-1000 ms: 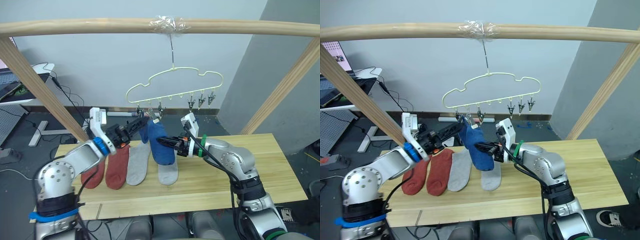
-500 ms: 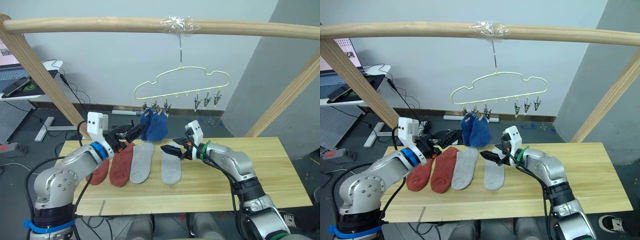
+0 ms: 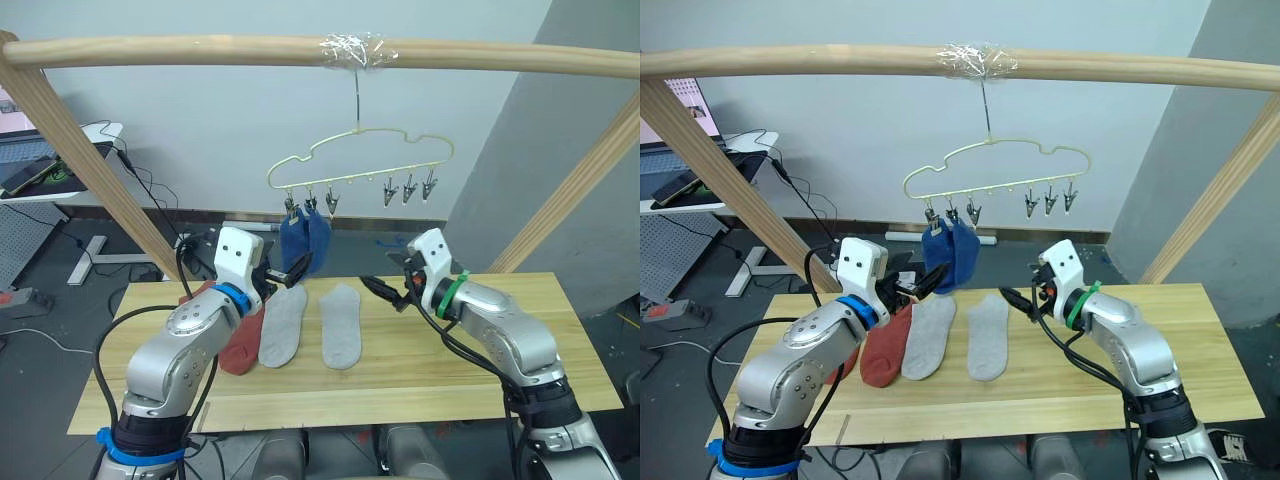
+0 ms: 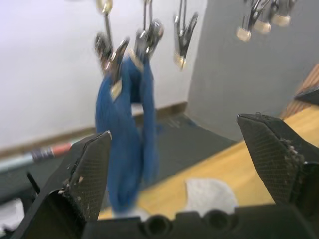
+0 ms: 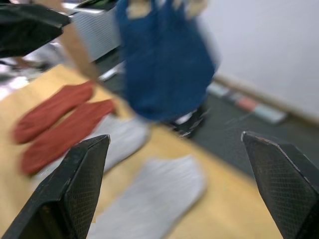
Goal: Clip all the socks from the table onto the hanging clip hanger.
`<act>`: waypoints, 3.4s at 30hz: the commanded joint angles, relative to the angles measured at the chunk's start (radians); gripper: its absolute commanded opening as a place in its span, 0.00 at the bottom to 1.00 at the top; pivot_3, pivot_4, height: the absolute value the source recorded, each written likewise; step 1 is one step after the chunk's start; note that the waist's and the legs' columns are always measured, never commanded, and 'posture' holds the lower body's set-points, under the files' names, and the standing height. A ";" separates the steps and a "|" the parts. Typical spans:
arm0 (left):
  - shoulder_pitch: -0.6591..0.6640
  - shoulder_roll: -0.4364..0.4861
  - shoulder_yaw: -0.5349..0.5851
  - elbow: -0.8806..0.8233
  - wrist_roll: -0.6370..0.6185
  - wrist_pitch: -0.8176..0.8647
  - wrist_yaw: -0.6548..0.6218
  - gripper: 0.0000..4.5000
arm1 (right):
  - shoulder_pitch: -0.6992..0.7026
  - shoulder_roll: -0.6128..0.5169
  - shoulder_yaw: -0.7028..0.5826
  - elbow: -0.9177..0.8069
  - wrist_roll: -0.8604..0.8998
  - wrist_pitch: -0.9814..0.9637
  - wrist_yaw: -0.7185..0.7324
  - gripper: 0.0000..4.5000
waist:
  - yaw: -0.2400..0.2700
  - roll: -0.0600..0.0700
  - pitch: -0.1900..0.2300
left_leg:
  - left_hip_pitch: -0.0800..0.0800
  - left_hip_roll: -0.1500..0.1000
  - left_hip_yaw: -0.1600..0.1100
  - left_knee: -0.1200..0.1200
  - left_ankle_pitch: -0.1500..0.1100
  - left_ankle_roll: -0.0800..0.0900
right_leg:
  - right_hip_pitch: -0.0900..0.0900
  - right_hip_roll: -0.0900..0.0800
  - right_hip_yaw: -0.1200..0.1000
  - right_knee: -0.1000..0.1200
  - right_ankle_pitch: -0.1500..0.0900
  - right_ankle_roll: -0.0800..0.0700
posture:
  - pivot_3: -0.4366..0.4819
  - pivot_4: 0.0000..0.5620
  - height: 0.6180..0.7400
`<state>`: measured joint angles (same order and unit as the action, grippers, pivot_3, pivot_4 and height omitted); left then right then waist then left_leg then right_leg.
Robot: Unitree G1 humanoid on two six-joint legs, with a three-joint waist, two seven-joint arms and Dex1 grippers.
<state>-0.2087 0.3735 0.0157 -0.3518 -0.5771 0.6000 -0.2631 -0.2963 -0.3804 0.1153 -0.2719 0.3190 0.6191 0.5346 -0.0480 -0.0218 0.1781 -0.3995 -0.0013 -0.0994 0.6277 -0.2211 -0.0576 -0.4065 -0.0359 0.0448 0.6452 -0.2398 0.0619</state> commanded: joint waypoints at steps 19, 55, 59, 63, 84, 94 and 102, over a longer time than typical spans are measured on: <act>-0.179 -0.288 -0.103 0.435 0.378 -0.555 -0.012 0.62 | 0.033 0.025 -0.118 -0.224 0.084 -0.123 -0.024 1.00 | -0.012 0.000 0.000 | 0.001 0.000 0.000 0.002 0.000 0.000 | 0.001 0.000 0.001 0.001 0.001 0.001 | 0.32 0.24 1.00; -0.424 -0.348 -0.024 0.788 0.421 -0.738 -0.014 0.62 | -0.012 0.027 -0.135 -0.268 0.185 -0.031 -0.112 1.00 | -0.054 0.000 0.000 | 0.001 -0.001 0.000 0.002 0.000 0.001 | 0.001 0.000 0.001 0.002 0.001 0.002 | 0.26 0.22 1.00; -0.433 -0.350 -0.021 0.804 0.422 -0.743 -0.019 0.62 | -0.015 0.031 -0.138 -0.263 0.186 -0.032 -0.117 1.00 | -0.059 0.000 0.000 | 0.001 -0.001 0.000 0.002 0.000 0.001 | 0.001 0.000 0.001 0.002 0.001 0.002 | 0.27 0.23 1.00; -0.439 -0.352 -0.019 0.814 0.423 -0.745 -0.019 0.62 | -0.016 0.040 -0.135 -0.259 0.185 -0.034 -0.127 1.00 | -0.062 0.000 0.000 | 0.001 -0.001 0.000 0.002 0.000 0.001 | 0.001 0.000 0.001 0.002 0.001 0.002 | 0.27 0.23 1.00; -0.442 -0.355 0.000 0.811 0.419 -0.732 -0.024 0.29 | -0.013 0.050 -0.128 -0.260 0.188 -0.029 -0.140 1.00 | -0.062 0.000 0.000 | 0.001 -0.001 0.000 0.002 0.000 0.001 | 0.001 0.000 0.001 0.003 0.001 0.002 | 0.28 0.25 1.00; -0.447 -0.359 0.003 0.809 0.418 -0.733 -0.019 0.29 | -0.017 0.051 -0.128 -0.256 0.186 -0.030 -0.142 1.00 | -0.062 0.000 0.000 | 0.001 -0.001 0.000 0.002 0.000 0.001 | 0.001 0.000 0.001 0.003 0.002 0.002 | 0.28 0.25 1.00; -0.445 -0.361 0.005 0.808 0.420 -0.733 -0.022 0.29 | -0.018 0.051 -0.129 -0.255 0.187 -0.027 -0.144 1.00 | -0.062 0.000 0.000 | 0.001 -0.001 0.000 0.002 0.000 0.001 | 0.001 0.000 0.001 0.003 0.002 0.002 | 0.28 0.25 1.00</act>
<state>-0.6229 0.0169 0.0167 0.4808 -0.1562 -0.1180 -0.2858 -0.2946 -0.3310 0.0005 -0.5043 0.4935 0.5980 0.3917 -0.1103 -0.0215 0.1779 -0.3987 -0.0019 -0.0999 0.6299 -0.2207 -0.0568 -0.4053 -0.0355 0.0455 0.6480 -0.2383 0.0640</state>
